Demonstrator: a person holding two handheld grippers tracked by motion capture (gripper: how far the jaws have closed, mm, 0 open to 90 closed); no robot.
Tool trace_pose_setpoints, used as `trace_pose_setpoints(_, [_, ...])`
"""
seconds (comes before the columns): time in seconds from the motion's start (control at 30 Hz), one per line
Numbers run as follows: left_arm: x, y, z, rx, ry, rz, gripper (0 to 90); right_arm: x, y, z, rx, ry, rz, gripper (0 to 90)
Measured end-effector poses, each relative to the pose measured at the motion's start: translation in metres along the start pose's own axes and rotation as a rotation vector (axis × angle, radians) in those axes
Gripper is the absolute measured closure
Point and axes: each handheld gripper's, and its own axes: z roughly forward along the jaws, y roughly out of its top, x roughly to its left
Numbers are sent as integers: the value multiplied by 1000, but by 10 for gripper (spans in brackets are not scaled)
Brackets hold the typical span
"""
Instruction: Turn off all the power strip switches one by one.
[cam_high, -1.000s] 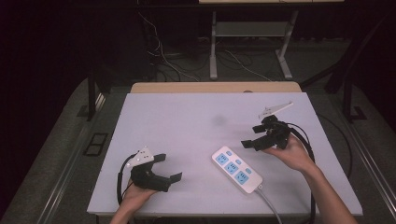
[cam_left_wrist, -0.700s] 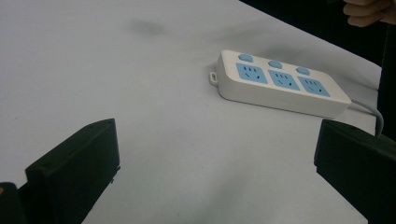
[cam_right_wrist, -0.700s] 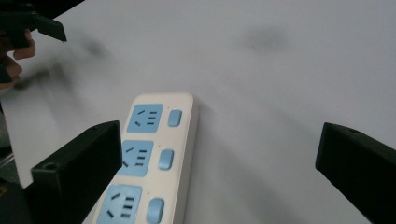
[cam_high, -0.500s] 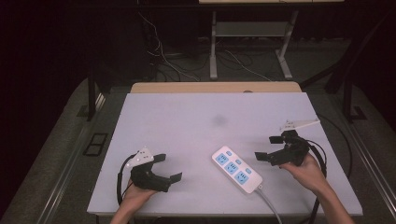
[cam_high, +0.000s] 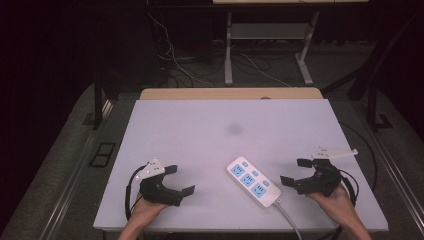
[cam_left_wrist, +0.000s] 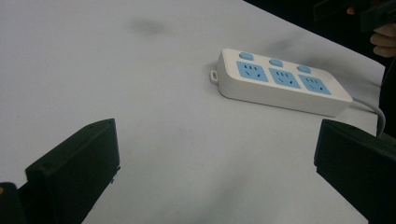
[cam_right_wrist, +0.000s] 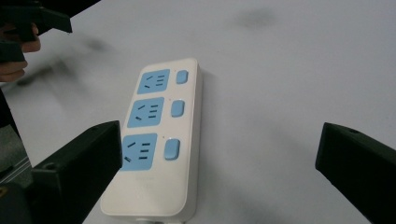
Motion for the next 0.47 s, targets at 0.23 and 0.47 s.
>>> trace_pose_setpoints(0.23, [-1,0,-1,-2,1,-1,0,3,-20,0,-21,-24,12,5])
trace_pose_setpoints(0.47, [0,0,1,9,-2,1,0,2,-30,0,-26,-25,14,5])
